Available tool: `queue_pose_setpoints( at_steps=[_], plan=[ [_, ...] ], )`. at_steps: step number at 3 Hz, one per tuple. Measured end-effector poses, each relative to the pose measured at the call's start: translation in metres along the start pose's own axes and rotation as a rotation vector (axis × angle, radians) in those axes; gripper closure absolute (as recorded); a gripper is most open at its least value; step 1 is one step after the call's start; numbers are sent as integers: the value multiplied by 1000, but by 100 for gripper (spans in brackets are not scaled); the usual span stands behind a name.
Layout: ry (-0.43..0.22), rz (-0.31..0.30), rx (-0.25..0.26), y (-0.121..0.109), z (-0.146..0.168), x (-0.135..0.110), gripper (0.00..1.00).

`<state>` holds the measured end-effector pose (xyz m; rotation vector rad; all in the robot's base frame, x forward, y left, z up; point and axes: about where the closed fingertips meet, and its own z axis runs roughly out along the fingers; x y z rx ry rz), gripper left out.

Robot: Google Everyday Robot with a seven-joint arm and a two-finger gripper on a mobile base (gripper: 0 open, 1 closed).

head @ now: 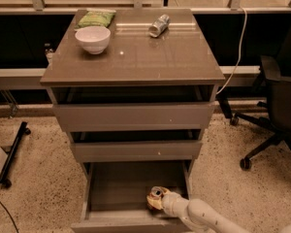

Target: Place coke can into bottom drawer

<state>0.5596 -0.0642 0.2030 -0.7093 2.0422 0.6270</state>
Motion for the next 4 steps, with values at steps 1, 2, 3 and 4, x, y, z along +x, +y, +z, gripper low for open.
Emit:
queue_pose_setpoints(
  at_steps=[1, 2, 3, 4],
  plan=[
    [0, -2, -3, 1, 1, -1, 31],
    [0, -2, -6, 3, 2, -1, 8],
    [0, -1, -8, 4, 3, -1, 0],
    [0, -1, -8, 4, 3, -1, 0]
  ],
)
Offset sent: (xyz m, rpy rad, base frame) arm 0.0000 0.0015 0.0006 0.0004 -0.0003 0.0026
